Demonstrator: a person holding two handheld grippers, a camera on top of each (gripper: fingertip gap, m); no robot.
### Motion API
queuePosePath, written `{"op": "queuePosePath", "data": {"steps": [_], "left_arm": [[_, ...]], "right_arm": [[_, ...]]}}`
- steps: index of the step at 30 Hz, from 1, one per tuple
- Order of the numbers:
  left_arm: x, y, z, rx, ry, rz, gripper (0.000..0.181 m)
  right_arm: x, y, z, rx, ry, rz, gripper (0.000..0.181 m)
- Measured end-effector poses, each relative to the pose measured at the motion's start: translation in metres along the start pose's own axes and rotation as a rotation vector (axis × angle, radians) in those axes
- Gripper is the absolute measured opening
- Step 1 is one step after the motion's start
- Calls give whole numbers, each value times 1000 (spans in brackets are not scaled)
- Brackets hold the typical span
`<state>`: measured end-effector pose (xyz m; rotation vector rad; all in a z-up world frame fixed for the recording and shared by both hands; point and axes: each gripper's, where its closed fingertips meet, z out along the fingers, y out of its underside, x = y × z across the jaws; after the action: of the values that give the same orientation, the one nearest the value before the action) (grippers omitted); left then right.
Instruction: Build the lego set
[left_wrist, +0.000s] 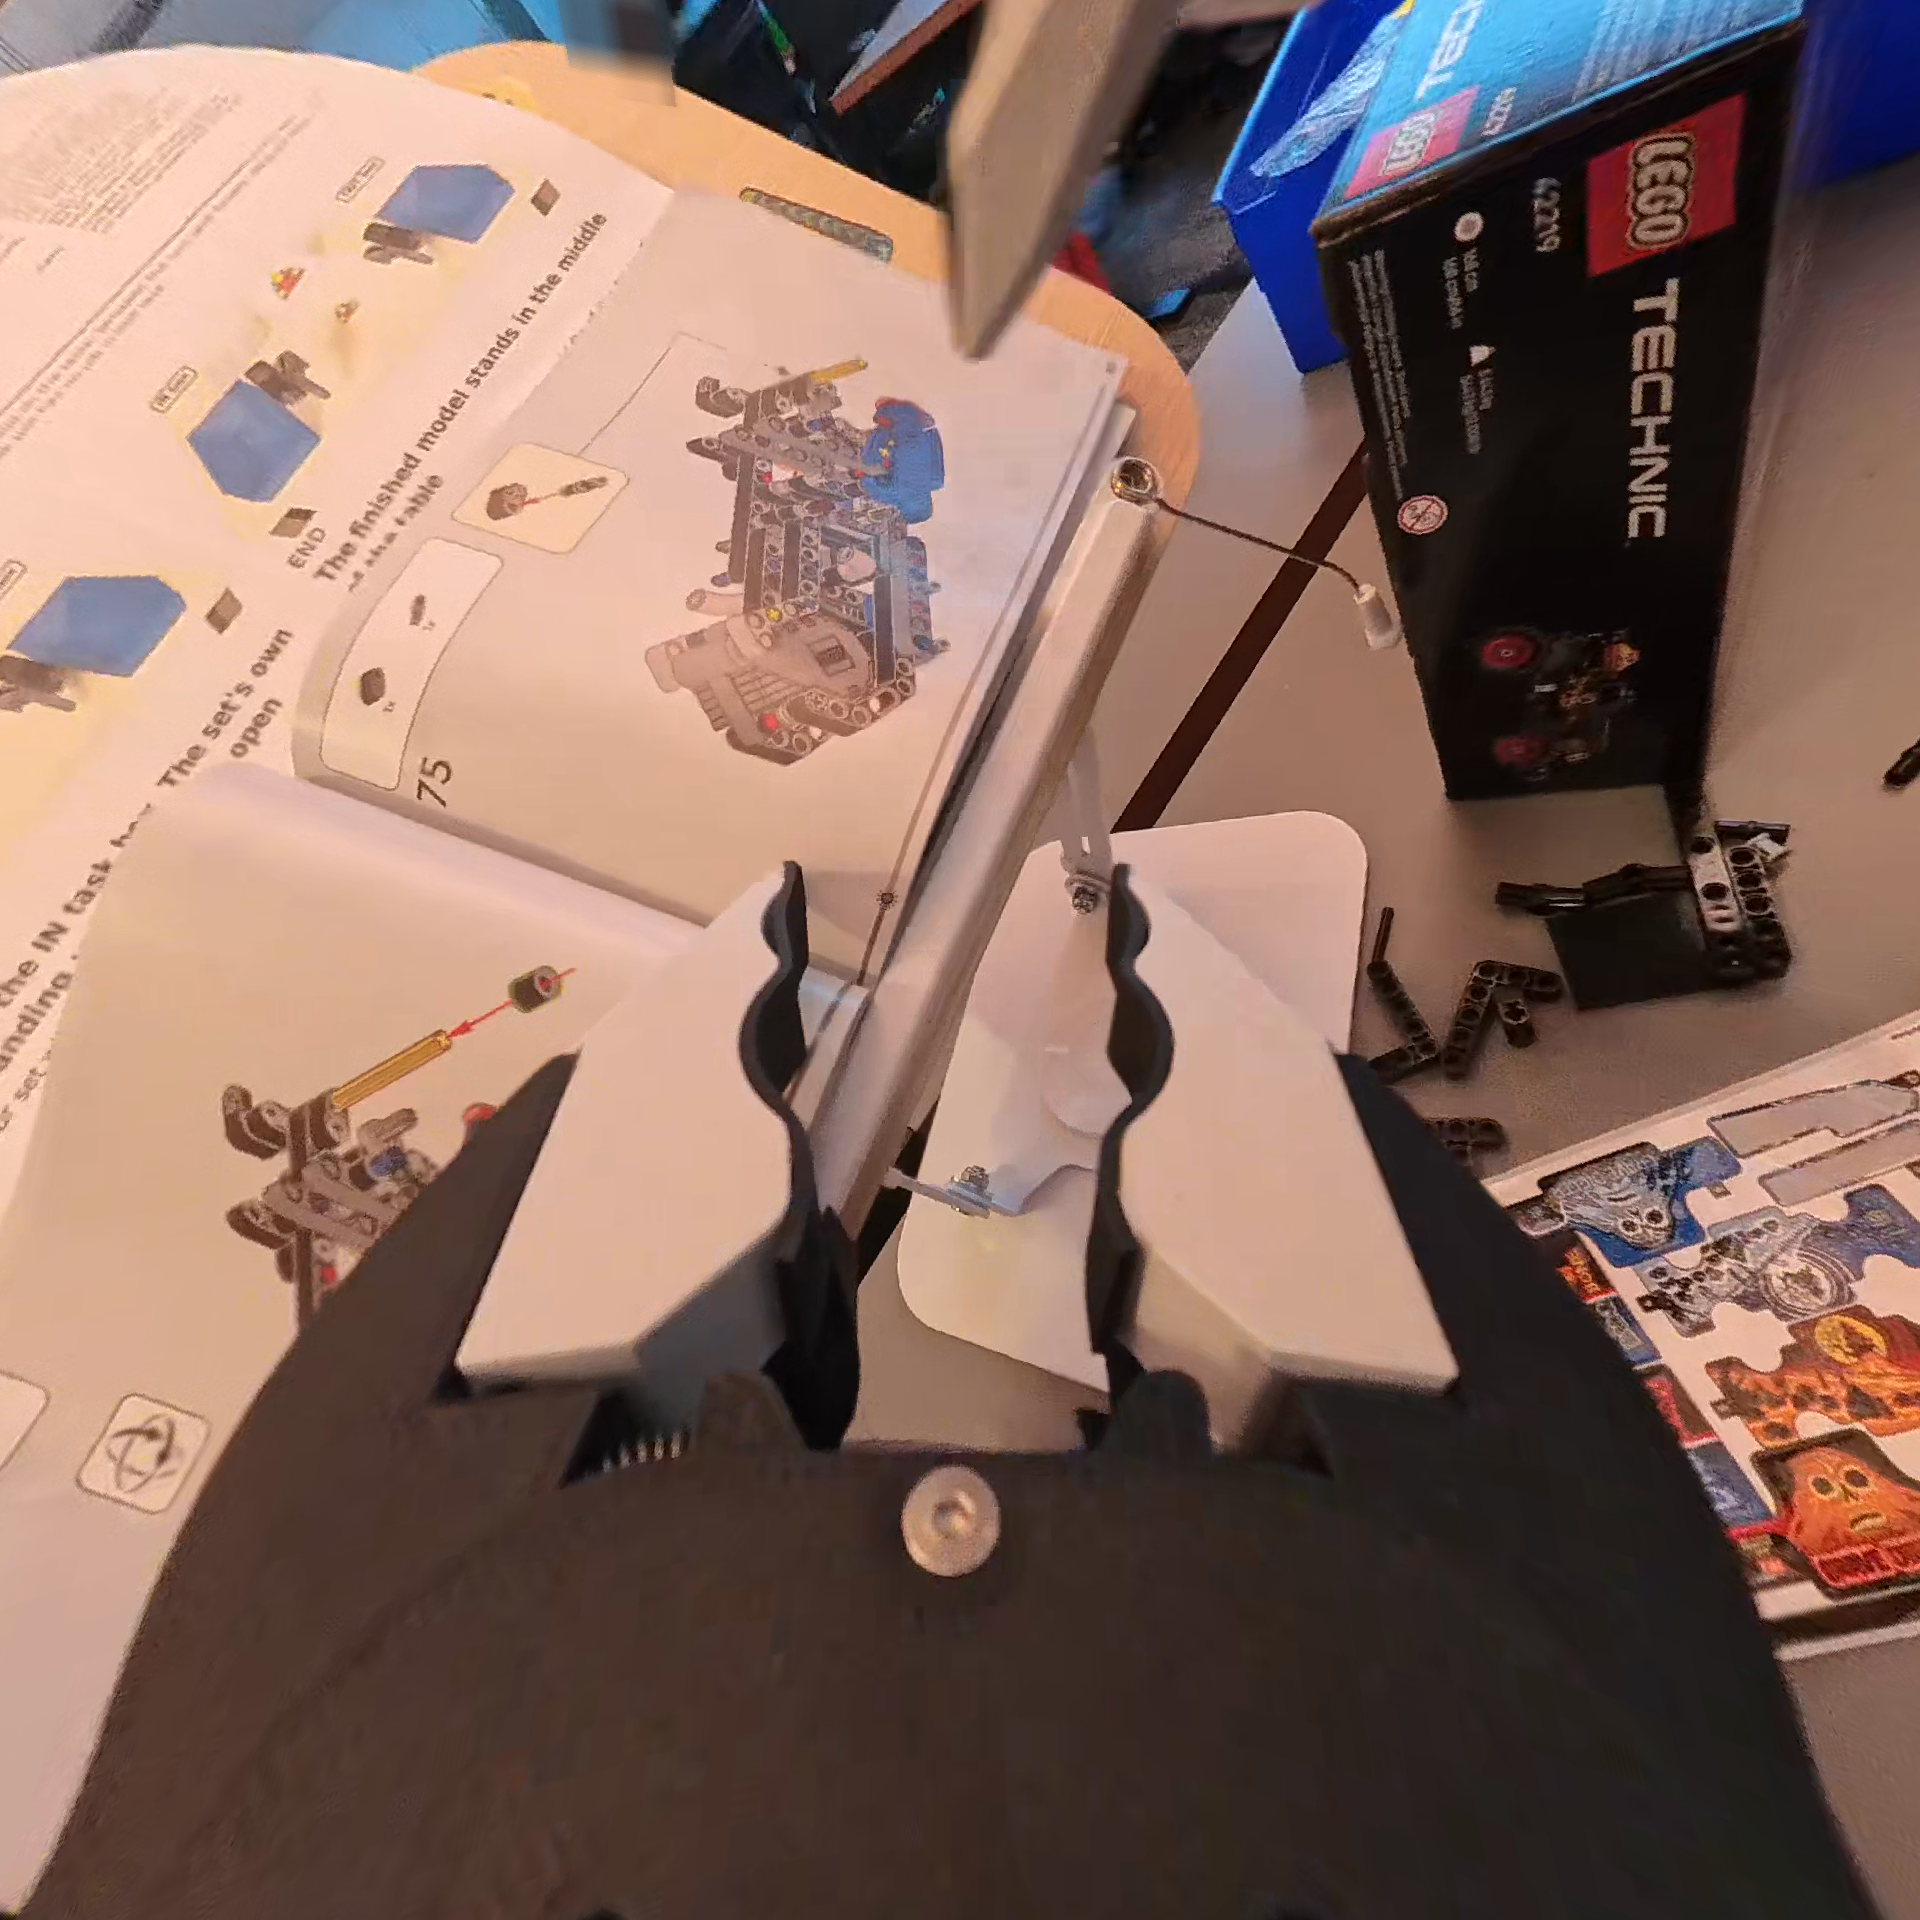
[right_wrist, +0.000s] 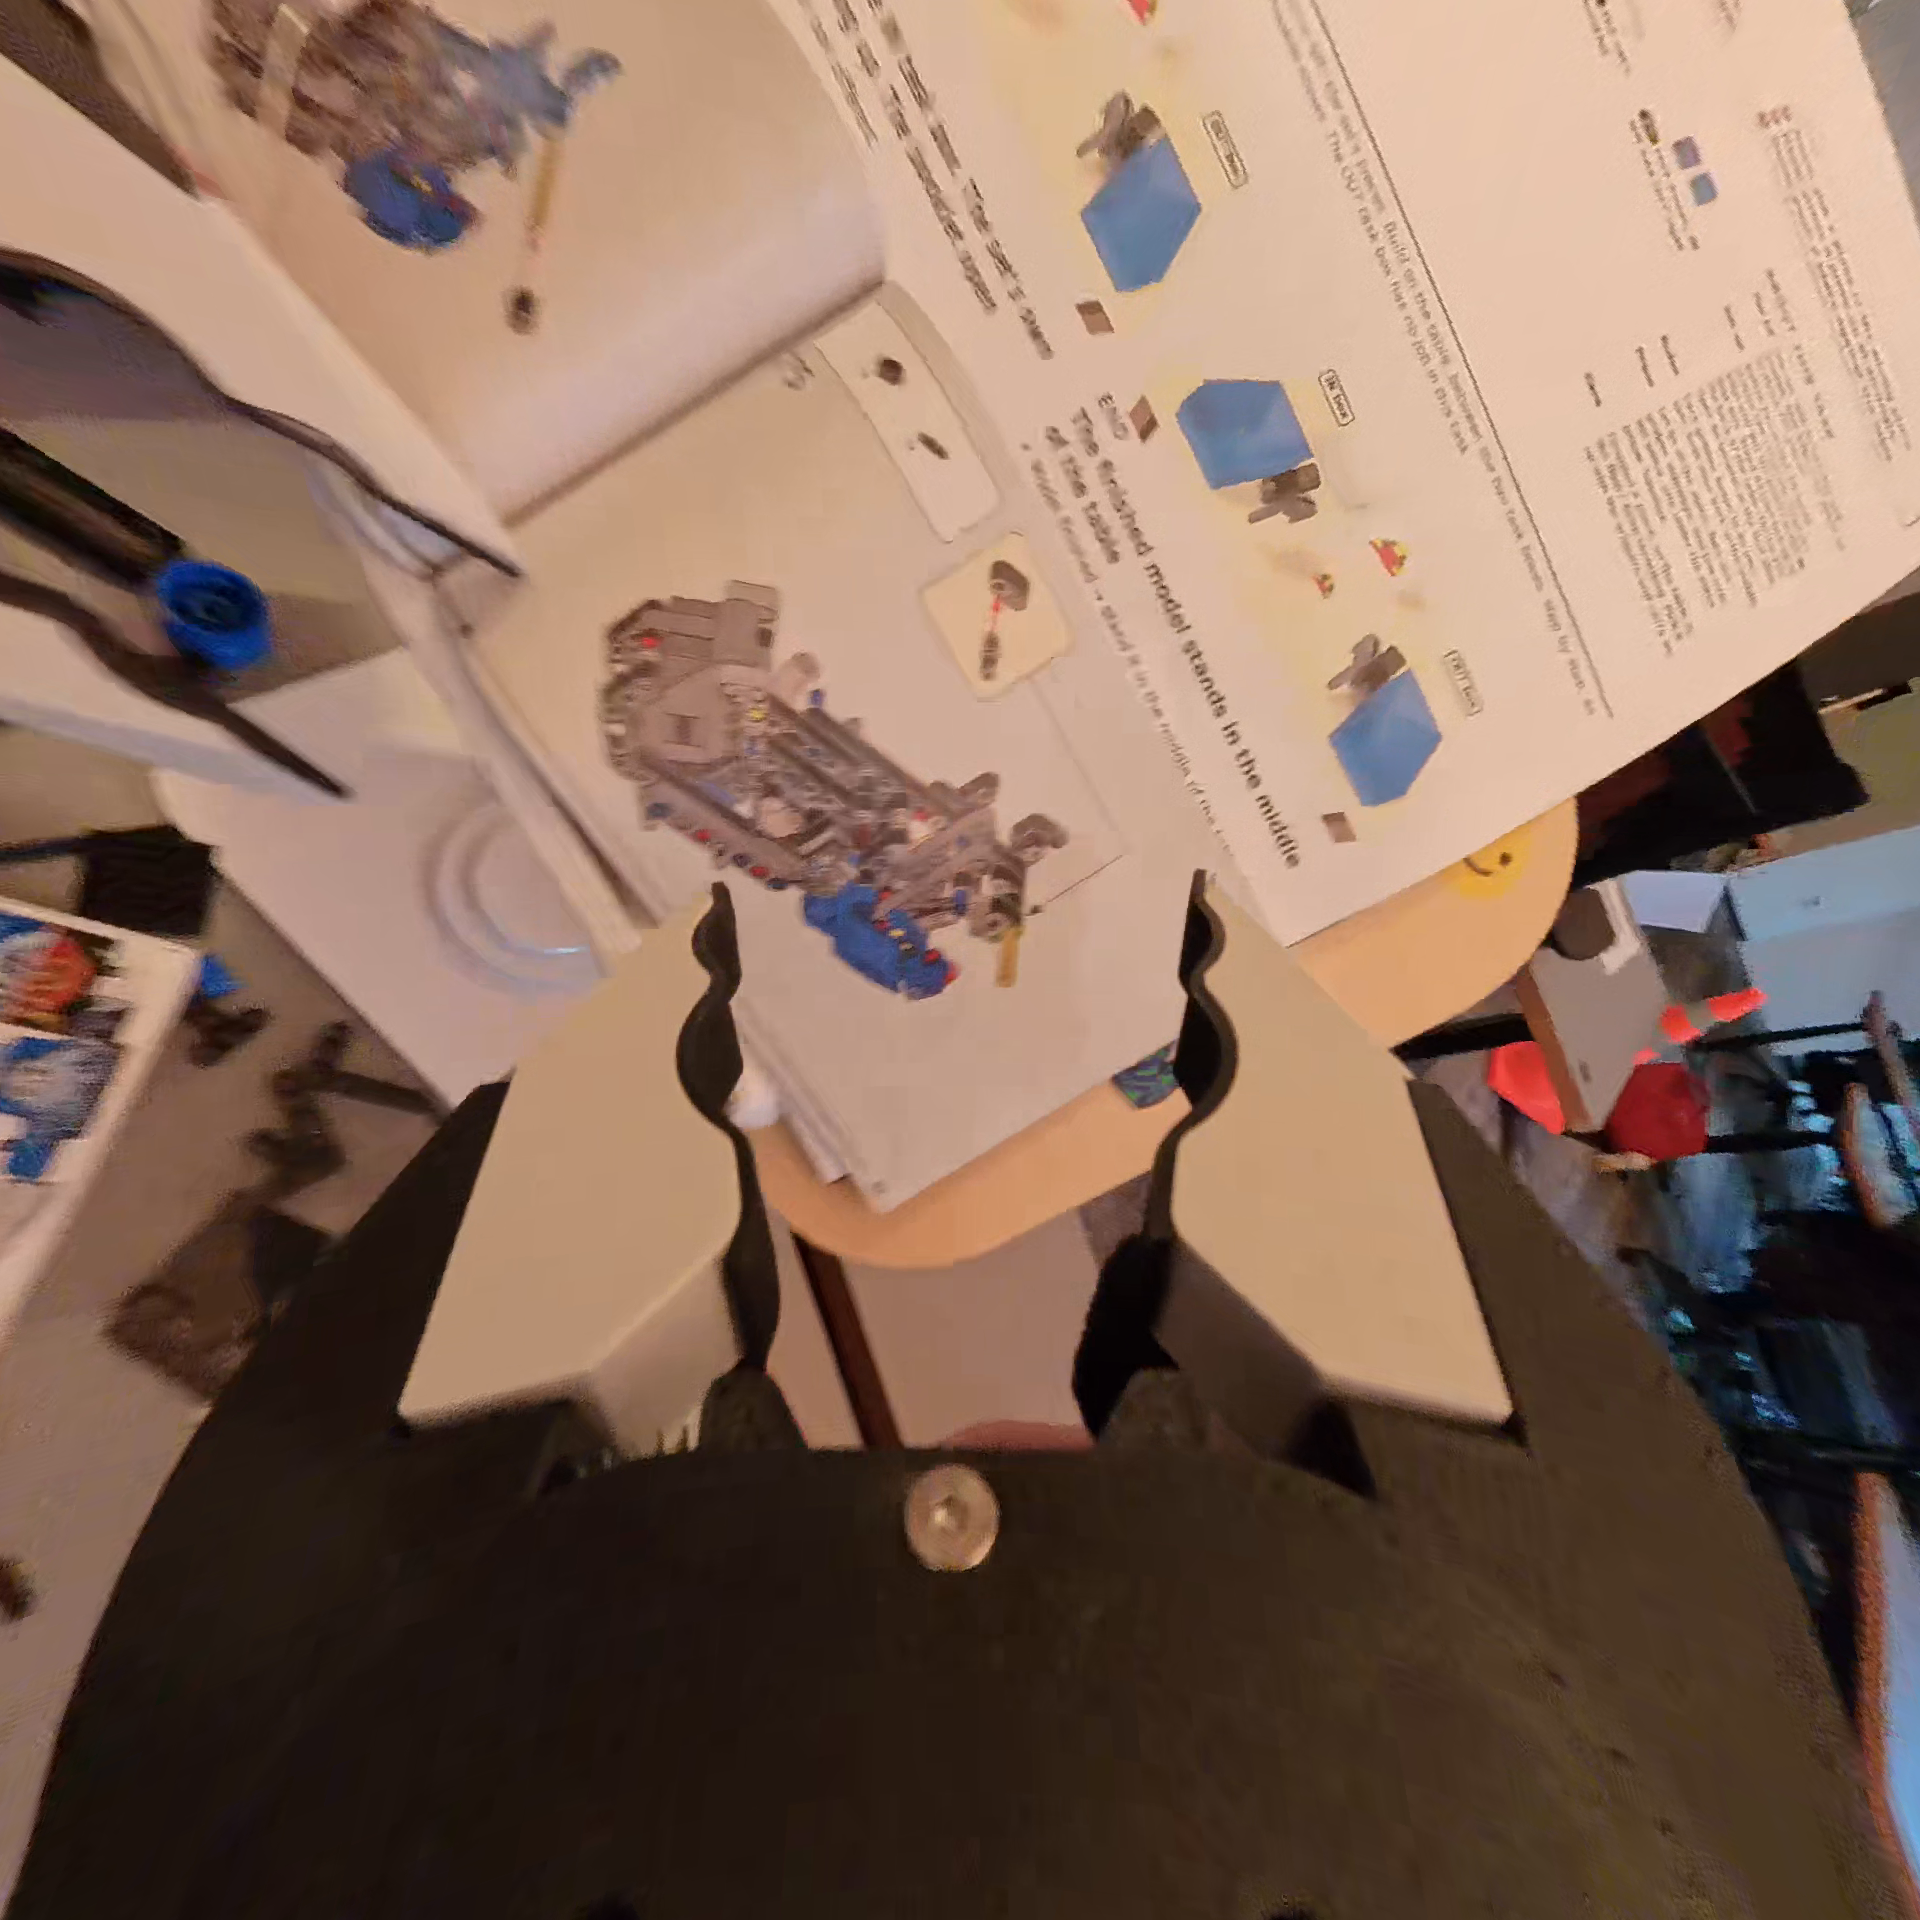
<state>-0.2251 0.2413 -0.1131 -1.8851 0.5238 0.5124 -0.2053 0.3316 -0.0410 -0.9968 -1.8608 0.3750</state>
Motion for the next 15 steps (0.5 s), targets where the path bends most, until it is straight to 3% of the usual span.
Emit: {"op": "queuePosePath", "data": {"steps": [7, 15], "left_arm": [[-1, 0, 0, 38, 30, -36, 50], [0, 1, 0, 59, 44, -38, 47]], "right_arm": [[13, 25, 41, -90, -82, 65, 80], [20, 26, 47, -58, -22, 47, 56]]}}
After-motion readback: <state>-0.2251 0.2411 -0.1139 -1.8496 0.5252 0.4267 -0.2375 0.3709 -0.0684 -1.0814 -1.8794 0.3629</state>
